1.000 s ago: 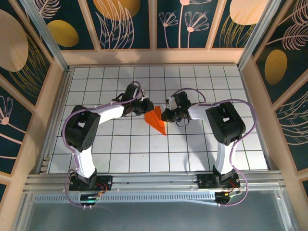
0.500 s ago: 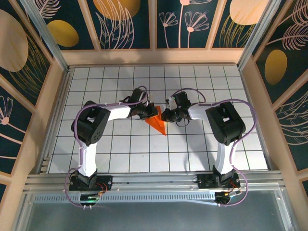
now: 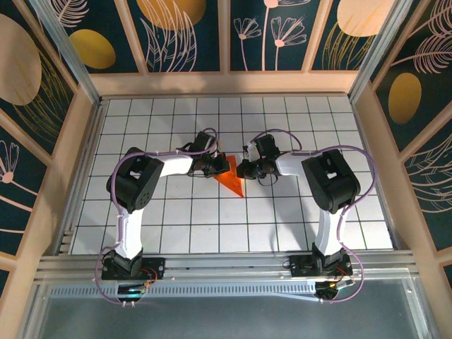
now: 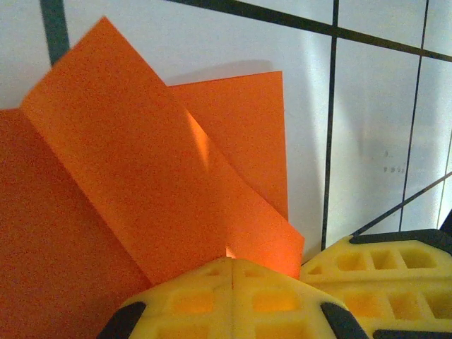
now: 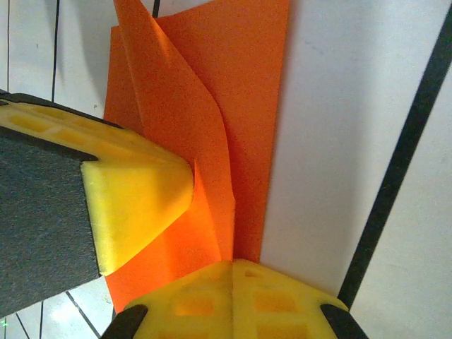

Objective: Fold a paper plane with a square sheet of paper (fold left side to right side)
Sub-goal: Fourth fold the wing at the center of the table.

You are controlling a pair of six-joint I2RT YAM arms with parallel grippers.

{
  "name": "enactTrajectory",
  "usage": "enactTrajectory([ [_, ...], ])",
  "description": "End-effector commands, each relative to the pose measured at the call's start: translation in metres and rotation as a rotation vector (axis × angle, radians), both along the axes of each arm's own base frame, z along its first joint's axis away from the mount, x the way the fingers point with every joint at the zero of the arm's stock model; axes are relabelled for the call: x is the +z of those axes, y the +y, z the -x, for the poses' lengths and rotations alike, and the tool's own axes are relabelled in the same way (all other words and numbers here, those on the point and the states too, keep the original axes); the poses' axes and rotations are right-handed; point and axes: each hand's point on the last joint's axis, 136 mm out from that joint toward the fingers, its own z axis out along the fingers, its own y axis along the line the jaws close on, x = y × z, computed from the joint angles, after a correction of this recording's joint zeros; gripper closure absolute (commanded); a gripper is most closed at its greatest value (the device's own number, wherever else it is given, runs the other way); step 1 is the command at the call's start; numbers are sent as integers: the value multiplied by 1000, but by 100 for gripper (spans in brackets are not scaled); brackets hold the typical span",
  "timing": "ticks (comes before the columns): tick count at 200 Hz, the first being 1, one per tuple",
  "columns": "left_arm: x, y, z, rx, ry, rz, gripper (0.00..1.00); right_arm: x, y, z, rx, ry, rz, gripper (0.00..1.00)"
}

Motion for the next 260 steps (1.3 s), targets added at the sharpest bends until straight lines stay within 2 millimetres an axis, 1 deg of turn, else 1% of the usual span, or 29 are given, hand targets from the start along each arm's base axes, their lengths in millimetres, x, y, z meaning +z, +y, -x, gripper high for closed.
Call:
enactTrajectory([
  [1, -13, 6, 2, 0, 16, -50, 100, -45, -23, 18, -39, 100, 154, 100],
  [22, -18, 8, 5, 5, 22, -54, 100, -43, -22, 17, -40, 97, 146, 100],
  [50, -25, 11, 7, 9, 33, -66, 100, -31, -17, 12, -37, 81, 112, 100],
  [67, -29, 14, 9, 12, 38, -77, 100, -19, -12, 7, -37, 62, 84, 95],
  [114, -34, 17, 12, 17, 45, -93, 100, 24, -2, -10, -44, -8, -6, 82],
  [131, -34, 18, 12, 18, 45, -95, 100, 35, -3, -14, -54, -29, -19, 77],
  [150, -34, 18, 12, 18, 44, -94, 100, 42, -11, -16, -71, -42, -3, 73],
  [164, -33, 18, 11, 18, 42, -94, 100, 48, -16, -14, -77, -49, -4, 72],
  [192, -32, 18, 11, 17, 39, -95, 100, 55, -18, 2, -61, -28, -23, 72],
  [205, -32, 18, 10, 18, 38, -95, 100, 58, -16, 13, -42, -7, -49, 78],
  [215, -31, 18, 10, 19, 38, -94, 100, 61, -12, 24, -23, 16, -84, 85],
  [238, -31, 17, 10, 18, 37, -95, 100, 60, 4, 54, 47, 97, -172, 98],
  [244, -30, 17, 10, 18, 35, -95, 100, 59, 8, 60, 66, 113, -180, 100],
  [260, -31, 18, 10, 19, 37, -97, 100, 50, 13, 71, 91, 144, -171, 100],
])
